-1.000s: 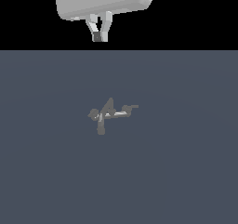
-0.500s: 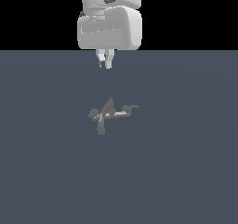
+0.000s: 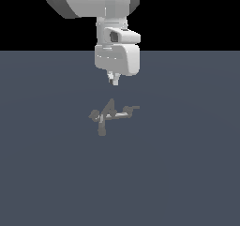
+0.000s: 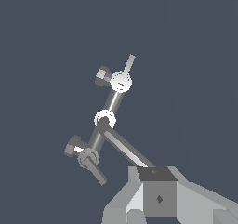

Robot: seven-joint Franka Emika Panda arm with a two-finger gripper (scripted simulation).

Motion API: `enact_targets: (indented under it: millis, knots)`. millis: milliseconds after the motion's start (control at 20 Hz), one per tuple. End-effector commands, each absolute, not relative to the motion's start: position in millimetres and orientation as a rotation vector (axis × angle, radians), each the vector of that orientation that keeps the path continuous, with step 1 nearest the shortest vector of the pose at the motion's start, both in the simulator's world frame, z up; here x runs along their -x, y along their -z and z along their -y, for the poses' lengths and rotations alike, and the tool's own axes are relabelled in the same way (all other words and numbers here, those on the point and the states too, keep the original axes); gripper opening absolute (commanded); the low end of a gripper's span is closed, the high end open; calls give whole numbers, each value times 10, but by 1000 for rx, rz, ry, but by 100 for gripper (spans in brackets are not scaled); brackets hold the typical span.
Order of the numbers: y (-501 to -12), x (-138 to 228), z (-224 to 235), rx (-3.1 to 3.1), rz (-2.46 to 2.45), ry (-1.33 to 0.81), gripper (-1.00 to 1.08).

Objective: Turn on the faucet by rotating a designated handle.

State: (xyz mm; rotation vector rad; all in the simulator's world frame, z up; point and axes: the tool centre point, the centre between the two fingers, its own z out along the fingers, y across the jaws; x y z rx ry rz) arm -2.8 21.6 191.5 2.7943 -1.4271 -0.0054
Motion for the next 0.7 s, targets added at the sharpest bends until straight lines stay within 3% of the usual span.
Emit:
enact_targets:
  millis: [0,650]
  knots:
    - [-1752,-113,-155,-2754,1502,3,-100]
    - [-950,-773,280,-2523,1864,-2,-100]
